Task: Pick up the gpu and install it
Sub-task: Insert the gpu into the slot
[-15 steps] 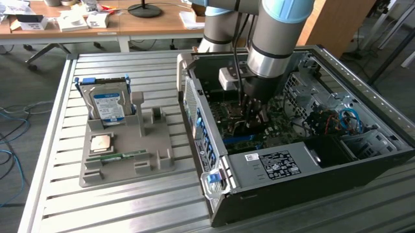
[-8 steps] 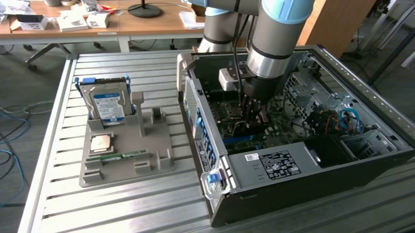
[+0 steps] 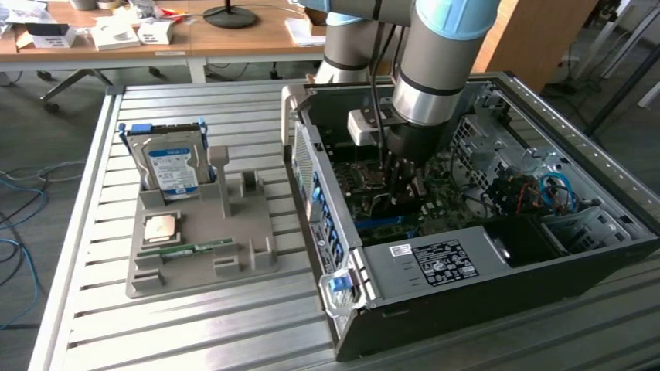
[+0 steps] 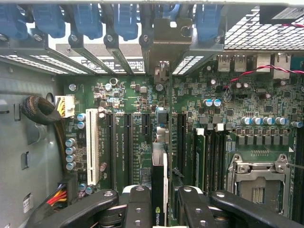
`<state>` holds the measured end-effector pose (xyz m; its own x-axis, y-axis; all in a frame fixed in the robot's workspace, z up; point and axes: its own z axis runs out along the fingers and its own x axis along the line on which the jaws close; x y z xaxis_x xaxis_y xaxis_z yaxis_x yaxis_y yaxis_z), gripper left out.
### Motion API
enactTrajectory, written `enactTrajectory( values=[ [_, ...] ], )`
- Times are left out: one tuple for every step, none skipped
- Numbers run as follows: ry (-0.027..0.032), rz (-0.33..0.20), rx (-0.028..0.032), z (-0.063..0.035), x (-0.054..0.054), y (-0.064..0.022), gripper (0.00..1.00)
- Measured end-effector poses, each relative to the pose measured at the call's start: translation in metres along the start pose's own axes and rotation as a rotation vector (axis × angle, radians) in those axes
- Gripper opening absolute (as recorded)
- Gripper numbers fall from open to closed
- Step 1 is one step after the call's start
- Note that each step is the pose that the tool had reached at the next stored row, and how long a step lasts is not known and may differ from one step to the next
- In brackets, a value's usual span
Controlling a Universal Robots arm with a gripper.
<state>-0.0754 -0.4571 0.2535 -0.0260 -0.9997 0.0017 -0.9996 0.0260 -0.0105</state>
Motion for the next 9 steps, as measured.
enactTrajectory(
  values=[
    [0.0002,0.0,-0.0001,0.0001,0.0,0.0,0.26],
    [0.0001,0.0,0.0,0.0005,0.0,0.0,0.26],
    [0.0001,0.0,0.0,0.0008,0.0,0.0,0.26],
    [0.0001,0.0,-0.0001,0.001,0.0,0.0,0.26],
    [0.0,0.0,0.0,0.0014,0.0,0.0,0.26],
    [0.0001,0.0,0.0,0.0016,0.0,0.0,0.26],
    [0.0002,0.0,0.0,0.0018,0.0,0.0,0.26],
    [0.0002,0.0,-0.0001,0.002,0.0,0.0,0.26],
    [0.0,0.0,0.0,0.0022,0.0,0.0,0.26]
  ],
)
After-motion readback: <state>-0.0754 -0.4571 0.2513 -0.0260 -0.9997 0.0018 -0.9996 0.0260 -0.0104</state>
